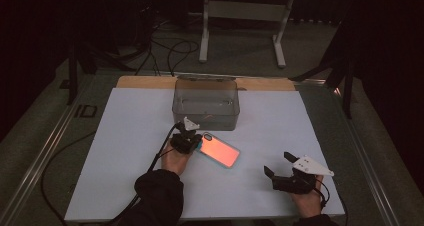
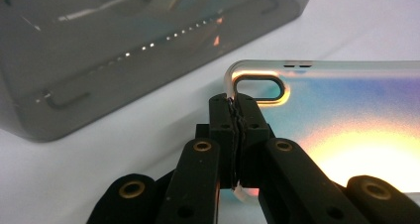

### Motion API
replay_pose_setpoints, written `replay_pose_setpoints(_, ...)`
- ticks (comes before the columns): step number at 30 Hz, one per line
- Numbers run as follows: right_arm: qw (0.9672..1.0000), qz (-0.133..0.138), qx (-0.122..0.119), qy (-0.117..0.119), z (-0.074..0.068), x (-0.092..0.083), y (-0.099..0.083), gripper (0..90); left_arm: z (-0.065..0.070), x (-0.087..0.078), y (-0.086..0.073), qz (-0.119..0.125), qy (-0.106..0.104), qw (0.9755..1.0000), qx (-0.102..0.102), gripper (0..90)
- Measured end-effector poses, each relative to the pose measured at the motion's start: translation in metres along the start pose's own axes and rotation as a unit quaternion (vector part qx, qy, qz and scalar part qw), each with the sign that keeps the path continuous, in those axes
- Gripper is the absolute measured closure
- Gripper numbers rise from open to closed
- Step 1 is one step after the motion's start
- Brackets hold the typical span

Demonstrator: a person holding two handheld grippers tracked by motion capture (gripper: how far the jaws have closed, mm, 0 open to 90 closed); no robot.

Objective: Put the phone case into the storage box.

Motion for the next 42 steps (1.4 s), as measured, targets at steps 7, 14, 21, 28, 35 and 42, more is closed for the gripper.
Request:
replay_pose_setpoints(7, 1.0, -0.001, 0.005, 0.003, 0.0, 0.001, 0.001, 8.7, -0.002, -0.01, 0.005, 0.024, 0.004, 0.9997, 0.001, 88.9)
replay_pose_setpoints(14, 0.9997, 0.005, 0.019, 0.017, -0.001, 0.001, 0.003, 8.7, -0.003, -0.015, 0.005, 0.034, 0.004, 0.9994, 0.004, 89.0)
replay_pose_setpoints(21, 0.9991, -0.001, 0.027, 0.033, -0.002, 0.001, 0.009, 8.7, -0.006, -0.02, 0.006, 0.045, 0.003, 0.999, 0.003, 89.1)
replay_pose_setpoints(28, 0.9985, -0.007, 0.027, 0.046, -0.005, 0.003, 0.022, 8.7, -0.009, -0.029, 0.009, 0.058, 0.005, 0.9983, 0.003, 89.0)
replay_pose_setpoints(35, 0.9976, -0.022, 0.03, 0.058, -0.006, 0.007, 0.031, 8.7, -0.009, -0.03, 0.011, 0.063, 0.005, 0.998, 0.003, 89.0)
replay_pose_setpoints(42, 0.9968, -0.034, 0.035, 0.063, -0.008, 0.012, 0.041, 8.7, -0.008, -0.033, 0.012, 0.071, 0.002, 0.9975, 0.001, 89.0)
Point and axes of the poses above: each handheld gripper's, and its own axes: x roughly forward along the jaws, y roughly out of its top, z roughly to its right, the point moved 6 cm from there along x, roughly forward along the jaws, and after that the axes turned 1 degree about z, right-handed, at the moved point
